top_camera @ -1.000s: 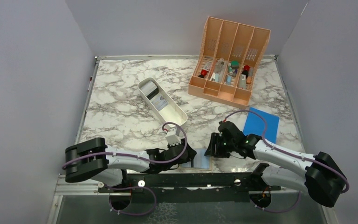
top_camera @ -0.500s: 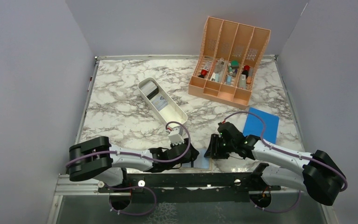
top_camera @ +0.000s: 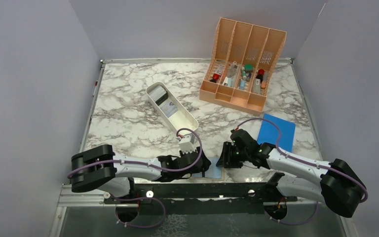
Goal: Put the credit cards into the card holder
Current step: Insert the credit card into the card holder.
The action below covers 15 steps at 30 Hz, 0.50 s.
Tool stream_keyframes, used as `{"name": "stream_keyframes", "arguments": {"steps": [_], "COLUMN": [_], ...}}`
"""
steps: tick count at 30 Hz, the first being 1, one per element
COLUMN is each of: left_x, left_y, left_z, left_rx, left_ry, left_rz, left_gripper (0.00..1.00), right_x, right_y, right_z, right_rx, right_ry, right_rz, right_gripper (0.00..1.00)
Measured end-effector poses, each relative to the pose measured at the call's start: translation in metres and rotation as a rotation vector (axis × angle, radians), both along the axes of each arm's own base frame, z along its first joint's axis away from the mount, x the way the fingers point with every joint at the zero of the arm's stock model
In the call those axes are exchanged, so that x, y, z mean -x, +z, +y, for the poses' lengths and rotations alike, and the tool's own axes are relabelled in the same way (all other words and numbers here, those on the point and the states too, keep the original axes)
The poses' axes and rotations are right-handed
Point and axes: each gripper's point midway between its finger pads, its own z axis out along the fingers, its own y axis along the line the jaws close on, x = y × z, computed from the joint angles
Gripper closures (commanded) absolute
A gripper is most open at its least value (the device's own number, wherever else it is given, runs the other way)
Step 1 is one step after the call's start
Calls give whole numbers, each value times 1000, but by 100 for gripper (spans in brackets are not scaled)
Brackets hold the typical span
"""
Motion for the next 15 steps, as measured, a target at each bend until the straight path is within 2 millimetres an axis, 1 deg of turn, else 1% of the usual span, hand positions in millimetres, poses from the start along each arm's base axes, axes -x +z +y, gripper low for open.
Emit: {"name": "stream_keyframes", "arguments": {"steps": [3,9,15], "left_x": [1,1,3], "left_y": [-1,-2,-1], "left_z": [-2,-18,-27], "left_rx": [3,30,42], "left_ry": [-7,-27,-48], "left_rz": [6,14,19], "left_gripper": [40,40,40], "right_x": [0,-1,-1], "right_y": [0,-1,-1], "right_z": [0,1,1], "right_rx": [1,5,3], "right_ry": [0,0,0], "right_rz": [1,5,4], "right_gripper": [51,51,51]}}
